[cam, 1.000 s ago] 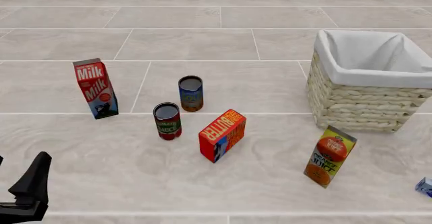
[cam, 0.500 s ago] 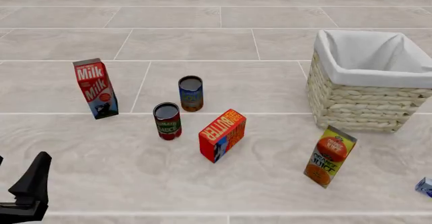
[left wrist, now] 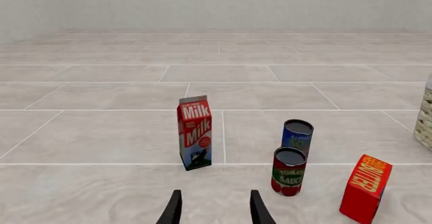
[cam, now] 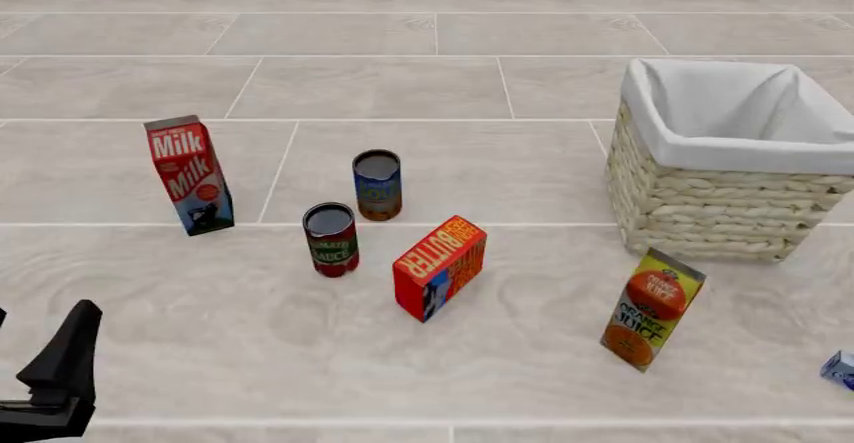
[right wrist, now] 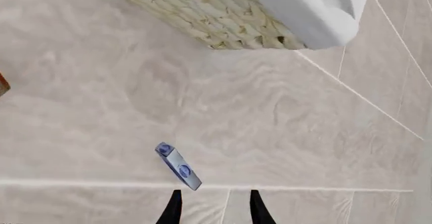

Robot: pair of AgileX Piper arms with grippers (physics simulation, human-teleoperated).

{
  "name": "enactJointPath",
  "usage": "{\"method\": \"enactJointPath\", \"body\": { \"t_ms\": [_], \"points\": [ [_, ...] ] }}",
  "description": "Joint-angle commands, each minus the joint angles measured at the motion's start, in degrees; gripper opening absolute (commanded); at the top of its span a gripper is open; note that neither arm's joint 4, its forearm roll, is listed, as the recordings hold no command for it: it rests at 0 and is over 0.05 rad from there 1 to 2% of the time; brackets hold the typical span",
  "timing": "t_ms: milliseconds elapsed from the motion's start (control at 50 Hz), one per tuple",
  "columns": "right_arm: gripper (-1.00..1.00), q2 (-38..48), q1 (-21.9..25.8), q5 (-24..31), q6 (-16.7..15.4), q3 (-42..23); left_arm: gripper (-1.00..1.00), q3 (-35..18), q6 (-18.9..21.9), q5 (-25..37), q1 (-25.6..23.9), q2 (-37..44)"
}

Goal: Pick the cream cheese and place it in the basket.

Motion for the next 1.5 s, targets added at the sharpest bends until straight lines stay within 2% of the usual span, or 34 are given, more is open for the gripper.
{"method": "enactJointPath", "body": {
  "t_ms": [20,40,120,140,160,220,320,380,540,680,920,1180,1500],
  "points": [
    [1.00,5.36,-1.81,-5.18,-4.70,2.25,1.00,0.00,0.00,0.00,0.00,0.00],
    [1.00,5.64,-1.32,-4.81,-3.96,1.98,1.00,0.00,0.00,0.00,0.00,0.00],
    [1.00,7.23,-1.30,-6.37,-4.61,2.38,1.00,0.00,0.00,0.00,0.00,0.00],
    [1.00,7.09,-1.48,-8.03,-7.42,4.48,1.00,0.00,0.00,0.00,0.00,0.00],
    [1.00,7.66,-1.83,-8.75,-8.39,5.18,1.00,0.00,0.00,0.00,0.00,0.00],
    [1.00,9.19,-2.27,-9.01,-7.58,4.17,1.00,0.00,0.00,0.00,0.00,0.00],
    [1.00,9.36,-1.06,-9.77,-8.93,4.71,1.00,0.00,0.00,0.00,0.00,0.00],
    [1.00,11.31,-1.60,-10.75,-8.50,4.13,1.00,0.00,0.00,0.00,0.00,0.00],
    [1.00,14.96,-2.95,-14.83,-11.78,5.95,1.00,0.00,0.00,0.00,0.00,0.00],
    [1.00,19.48,-4.74,-18.52,-13.74,5.47,1.00,0.00,0.00,0.00,0.00,0.00],
    [1.00,23.77,-6.64,-21.78,-16.12,5.35,1.00,0.00,0.00,0.00,0.00,0.00],
    [1.00,27.79,-7.26,-23.46,-16.18,4.20,1.00,0.00,0.00,0.00,0.00,0.00],
    [1.00,29.43,-6.52,-25.16,-17.70,4.50,1.00,0.00,0.00,0.00,0.00,0.00]
  ]
}}
